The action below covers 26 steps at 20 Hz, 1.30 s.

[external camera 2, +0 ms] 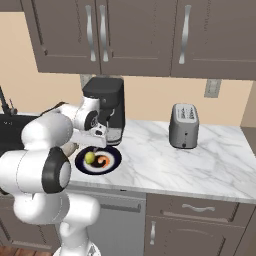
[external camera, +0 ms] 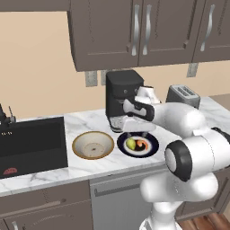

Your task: Place the shrimp on the plate and place the lemon on the same plate.

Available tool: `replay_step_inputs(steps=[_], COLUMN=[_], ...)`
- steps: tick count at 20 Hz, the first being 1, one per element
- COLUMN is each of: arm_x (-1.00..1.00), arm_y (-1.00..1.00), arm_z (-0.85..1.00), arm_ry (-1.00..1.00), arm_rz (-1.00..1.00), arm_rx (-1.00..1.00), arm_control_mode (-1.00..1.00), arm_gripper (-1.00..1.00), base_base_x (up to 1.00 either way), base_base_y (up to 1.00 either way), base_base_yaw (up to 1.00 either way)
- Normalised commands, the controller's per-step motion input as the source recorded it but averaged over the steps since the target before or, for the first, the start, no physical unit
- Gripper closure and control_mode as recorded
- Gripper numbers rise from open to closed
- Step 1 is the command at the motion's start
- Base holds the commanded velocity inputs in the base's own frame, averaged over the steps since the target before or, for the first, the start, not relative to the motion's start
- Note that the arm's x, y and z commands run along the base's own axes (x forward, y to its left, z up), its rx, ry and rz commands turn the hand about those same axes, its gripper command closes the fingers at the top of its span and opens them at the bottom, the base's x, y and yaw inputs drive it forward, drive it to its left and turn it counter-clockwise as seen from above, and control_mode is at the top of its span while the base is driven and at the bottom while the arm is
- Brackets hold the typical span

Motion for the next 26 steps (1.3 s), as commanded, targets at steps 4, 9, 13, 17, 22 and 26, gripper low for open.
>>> replay_step_inputs(steps=[4,9,13,17,22,26], arm_x=[-0.69,-0.69,-0.6,-0.63,-0.65,-0.62], arm_y=[-0.02,-0.03,-0.07,-0.09,-0.05,0.0], arm_z=[0.26,0.23,0.33,0.35,0.27,0.16], arm_ry=[-0.19,-0.1,-0.02,0.0,0.0,-0.01], arm_rz=[0.0,0.0,0.0,0.0,0.0,0.0], arm_rx=[0.0,0.0,0.0,0.0,0.0,0.0], arm_control_mode=[-1.0,-1.0,-1.0,-1.0,-1.0,-1.0], arm_gripper=[-1.0,-1.0,-1.0,-1.0,-1.0,-1.0], base_base_x=[0.0,0.0,0.0,0.0,0.0,0.0], base_base_y=[0.0,0.0,0.0,0.0,0.0,0.0], base_base_yaw=[0.0,0.0,0.0,0.0,0.0,0.0])
